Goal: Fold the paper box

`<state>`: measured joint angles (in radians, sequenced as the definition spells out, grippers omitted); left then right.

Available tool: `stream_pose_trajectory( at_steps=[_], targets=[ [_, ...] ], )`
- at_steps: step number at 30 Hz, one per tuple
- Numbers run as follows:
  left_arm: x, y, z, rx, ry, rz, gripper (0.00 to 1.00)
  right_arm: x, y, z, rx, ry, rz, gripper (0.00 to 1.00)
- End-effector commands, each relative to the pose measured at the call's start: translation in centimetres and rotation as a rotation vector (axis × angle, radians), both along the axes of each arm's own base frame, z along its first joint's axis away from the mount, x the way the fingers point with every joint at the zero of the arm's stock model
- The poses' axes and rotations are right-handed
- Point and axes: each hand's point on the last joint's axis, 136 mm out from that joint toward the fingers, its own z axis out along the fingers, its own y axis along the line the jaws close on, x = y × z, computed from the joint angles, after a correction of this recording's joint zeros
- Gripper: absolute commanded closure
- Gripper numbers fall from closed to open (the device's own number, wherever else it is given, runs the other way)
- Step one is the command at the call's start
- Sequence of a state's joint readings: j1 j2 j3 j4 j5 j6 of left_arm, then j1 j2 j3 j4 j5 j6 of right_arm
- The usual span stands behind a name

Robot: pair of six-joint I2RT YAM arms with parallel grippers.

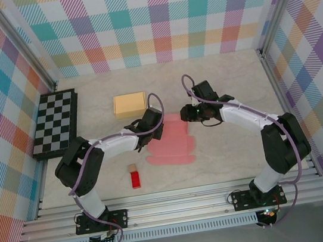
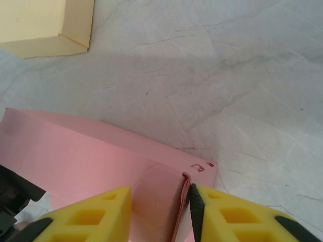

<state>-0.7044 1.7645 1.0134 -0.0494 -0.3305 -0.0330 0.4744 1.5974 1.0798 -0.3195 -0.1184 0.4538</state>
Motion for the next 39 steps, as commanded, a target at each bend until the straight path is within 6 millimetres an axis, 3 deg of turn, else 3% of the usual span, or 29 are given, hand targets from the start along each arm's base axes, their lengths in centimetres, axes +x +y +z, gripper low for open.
stream_pose_trajectory(
  at_steps=[1, 5, 9, 13, 16, 19, 24, 33, 39],
  targets=[
    [-1.0, 0.9, -1.9, 0.049, 0.083, -0.007, 0.90, -0.5, -0.6, -1.4, 0.003, 0.033, -0.024, 0.66],
    [-1.4, 0.2, -0.4, -0.040, 0.144, 0.002, 0.63, -1.2, -1.3, -2.5, -0.018, 0.061, -0.055, 0.67],
    [-2.7, 1.1, 0.6, -0.158, 0.174, 0.004, 0.52, -1.4, -1.9, -3.0, -0.032, 0.066, -0.083, 0.66],
    [-5.6, 2.0, 1.6, -0.264, 0.124, -0.086, 0.45, -1.2, -1.9, -2.8, -0.038, 0.063, -0.079, 0.65],
    [-6.7, 3.3, 1.7, -0.309, 0.054, -0.084, 0.44, -1.1, -1.8, -2.5, -0.043, 0.056, -0.065, 0.65],
    [-6.5, 4.1, 1.3, -0.362, 0.011, -0.061, 0.44, -0.9, -1.6, -2.3, -0.043, 0.049, -0.055, 0.65],
    [-5.4, 2.1, 1.1, -0.411, 0.029, -0.119, 0.49, -0.7, -1.2, -2.3, -0.029, 0.052, -0.046, 0.65],
    [-1.5, 1.2, -0.9, -0.303, 0.048, -0.077, 0.54, -0.6, -0.8, -2.2, -0.025, 0.056, -0.027, 0.65],
    [-0.2, 0.4, -1.9, -0.270, 0.054, -0.096, 0.69, -0.5, -0.7, -2.3, -0.017, 0.058, -0.028, 0.65]
  ],
)
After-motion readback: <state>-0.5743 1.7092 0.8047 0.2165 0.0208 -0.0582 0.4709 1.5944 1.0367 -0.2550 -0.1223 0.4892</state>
